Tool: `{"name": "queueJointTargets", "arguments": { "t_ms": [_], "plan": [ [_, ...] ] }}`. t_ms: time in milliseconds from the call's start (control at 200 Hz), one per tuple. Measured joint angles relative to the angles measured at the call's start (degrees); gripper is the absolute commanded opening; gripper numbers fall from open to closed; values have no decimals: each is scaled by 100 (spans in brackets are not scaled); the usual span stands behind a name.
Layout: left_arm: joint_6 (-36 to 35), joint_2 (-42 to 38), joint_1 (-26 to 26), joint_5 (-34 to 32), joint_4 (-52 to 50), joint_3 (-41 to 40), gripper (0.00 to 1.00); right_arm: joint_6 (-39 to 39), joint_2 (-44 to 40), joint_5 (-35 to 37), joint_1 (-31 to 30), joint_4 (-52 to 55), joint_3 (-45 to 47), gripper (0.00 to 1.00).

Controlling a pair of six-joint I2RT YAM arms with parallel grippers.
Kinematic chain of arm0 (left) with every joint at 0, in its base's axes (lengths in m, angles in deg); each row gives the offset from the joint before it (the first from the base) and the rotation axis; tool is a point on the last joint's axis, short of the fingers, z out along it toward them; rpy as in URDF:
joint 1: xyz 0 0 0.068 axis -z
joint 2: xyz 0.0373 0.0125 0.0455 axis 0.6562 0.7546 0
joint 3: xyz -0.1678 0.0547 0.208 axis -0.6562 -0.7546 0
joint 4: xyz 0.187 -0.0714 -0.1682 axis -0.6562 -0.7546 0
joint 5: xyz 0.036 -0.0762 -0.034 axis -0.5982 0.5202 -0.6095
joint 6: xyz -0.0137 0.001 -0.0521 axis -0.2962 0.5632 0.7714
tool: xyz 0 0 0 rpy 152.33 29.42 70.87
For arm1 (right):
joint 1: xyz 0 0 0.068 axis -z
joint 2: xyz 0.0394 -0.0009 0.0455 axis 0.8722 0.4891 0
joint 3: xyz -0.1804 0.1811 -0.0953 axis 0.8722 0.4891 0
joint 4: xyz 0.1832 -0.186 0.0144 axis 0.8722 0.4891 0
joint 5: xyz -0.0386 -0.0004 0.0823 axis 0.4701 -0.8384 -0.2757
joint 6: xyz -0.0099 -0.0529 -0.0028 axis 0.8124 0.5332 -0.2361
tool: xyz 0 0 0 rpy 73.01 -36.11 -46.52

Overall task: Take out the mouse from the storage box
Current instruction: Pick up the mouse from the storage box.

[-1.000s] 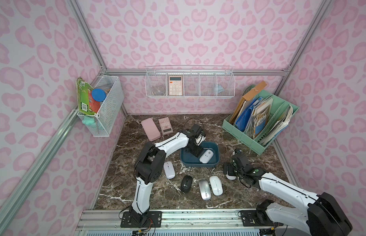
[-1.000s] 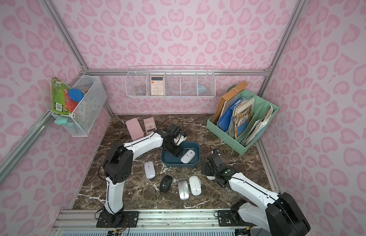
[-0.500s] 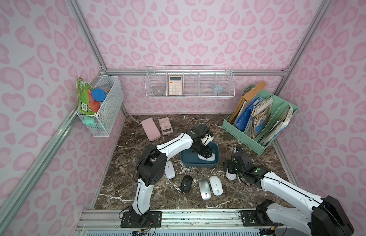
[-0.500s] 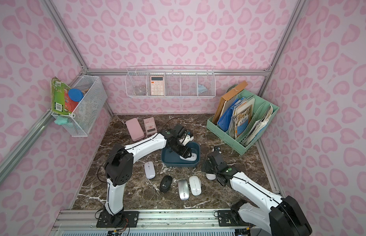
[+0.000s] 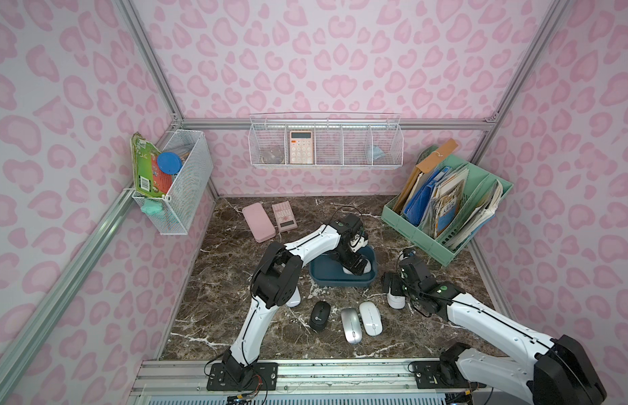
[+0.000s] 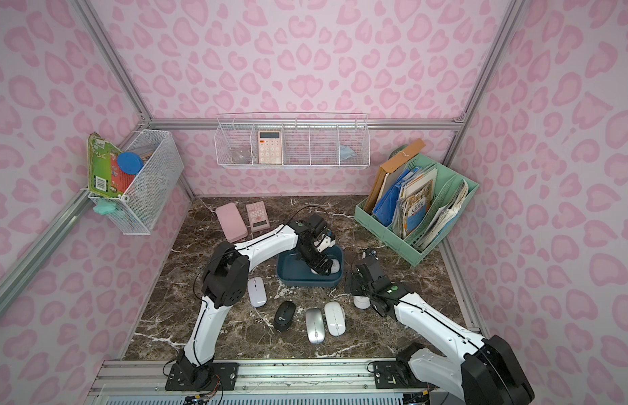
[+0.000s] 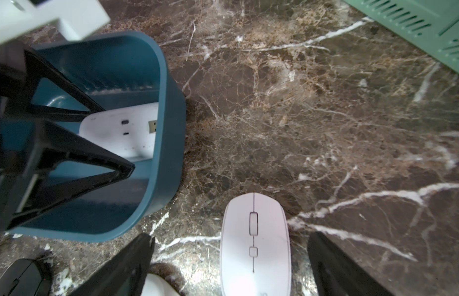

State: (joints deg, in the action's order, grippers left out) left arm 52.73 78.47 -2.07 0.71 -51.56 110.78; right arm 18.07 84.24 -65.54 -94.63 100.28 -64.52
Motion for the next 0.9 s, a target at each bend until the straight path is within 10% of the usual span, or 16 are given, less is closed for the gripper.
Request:
{"name": "queueJointTargets", "arguments": {
  "t_ms": [635, 900],
  "plan": [
    [-52, -136, -299, 367, 376, -472, 42, 39, 361, -15, 15, 44, -354, 97],
    [175, -304, -293, 772, 817, -767, 41, 44, 525, -15, 15, 55, -446, 97]
  ]
}}
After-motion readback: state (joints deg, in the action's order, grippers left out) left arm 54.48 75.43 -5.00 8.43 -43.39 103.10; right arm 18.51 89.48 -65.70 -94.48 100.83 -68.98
